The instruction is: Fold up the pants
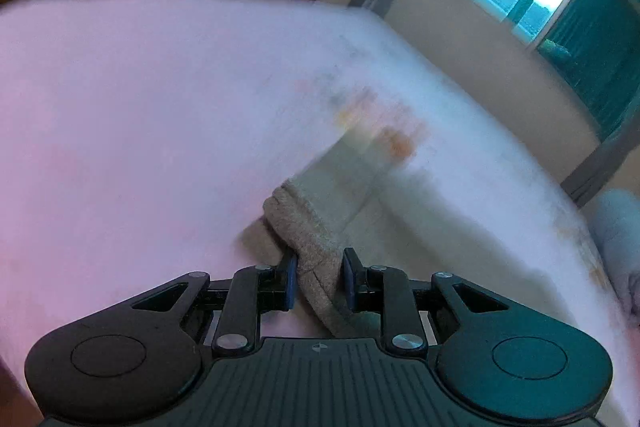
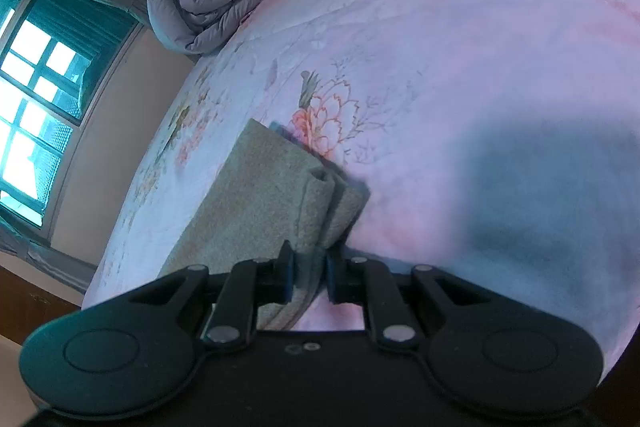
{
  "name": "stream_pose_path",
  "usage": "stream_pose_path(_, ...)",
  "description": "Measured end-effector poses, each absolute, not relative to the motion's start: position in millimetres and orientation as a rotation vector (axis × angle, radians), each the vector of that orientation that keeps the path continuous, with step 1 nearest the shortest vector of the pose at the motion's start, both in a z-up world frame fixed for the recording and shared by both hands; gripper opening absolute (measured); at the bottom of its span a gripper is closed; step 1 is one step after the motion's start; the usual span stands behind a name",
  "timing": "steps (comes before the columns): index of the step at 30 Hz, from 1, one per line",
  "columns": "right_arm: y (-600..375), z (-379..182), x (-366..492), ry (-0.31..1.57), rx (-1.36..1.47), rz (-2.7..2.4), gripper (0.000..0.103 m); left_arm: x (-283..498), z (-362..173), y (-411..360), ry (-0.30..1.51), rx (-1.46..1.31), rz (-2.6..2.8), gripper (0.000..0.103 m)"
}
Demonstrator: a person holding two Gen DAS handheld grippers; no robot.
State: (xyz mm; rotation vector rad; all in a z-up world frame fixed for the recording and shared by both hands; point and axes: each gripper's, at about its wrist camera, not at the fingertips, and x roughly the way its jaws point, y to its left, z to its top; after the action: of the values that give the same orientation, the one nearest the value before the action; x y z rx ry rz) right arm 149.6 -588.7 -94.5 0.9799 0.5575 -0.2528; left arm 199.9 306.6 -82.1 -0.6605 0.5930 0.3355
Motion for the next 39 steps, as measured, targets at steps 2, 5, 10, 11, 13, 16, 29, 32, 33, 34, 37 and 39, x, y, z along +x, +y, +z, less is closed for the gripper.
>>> stream_pose_path(2,-589,-94,150,0.560,0.981,-0.251,0.005,189,-87,313,0.565,-0.701,0.337,0.060)
stream_pose_path(5,-590,-94,150,0.559,0.979,-0.247,0.005,179,-79,318,0.533,-0.699,0.371,0.073)
stream_pose_path(10,-590,-95,149,0.554,0.985,-0.248,0.005,157,-49,291,0.457,-0.601,0.319,0.073)
stream_pose_path(11,-590,-96,149,0.552,0.990,-0.248,0.005,156,-44,287,0.429,-0.586,0.324,0.073)
stream_pose_path(13,-590,-96,148,0.553,0.992,-0.248,0.005,154,-46,299,0.400,-0.647,0.364,0.073)
stream_pose_path(16,-590,-95,149,0.562,0.989,-0.247,0.005,152,-56,327,0.411,-0.860,0.416,0.073)
stream_pose_path(29,-590,-96,149,0.555,0.999,-0.252,0.005,175,-13,253,0.418,-0.528,0.340,0.090)
stream_pose_path(32,-590,-99,145,0.534,1.015,-0.251,0.005,182,-14,174,0.458,-0.285,0.293,0.103)
stream_pose_path(33,-589,-99,144,0.529,1.022,-0.252,0.005,187,-20,148,0.493,-0.214,0.279,0.103)
stream_pose_path(34,-590,-99,144,0.530,1.027,-0.252,0.005,194,-30,125,0.553,-0.142,0.272,0.103)
stream_pose_path(37,-594,-96,145,0.555,1.034,-0.235,0.005,215,-68,81,0.730,0.076,0.293,0.103)
stream_pose_path(39,-599,-96,147,0.571,1.040,-0.210,0.005,208,-63,81,0.690,0.036,0.345,0.103)
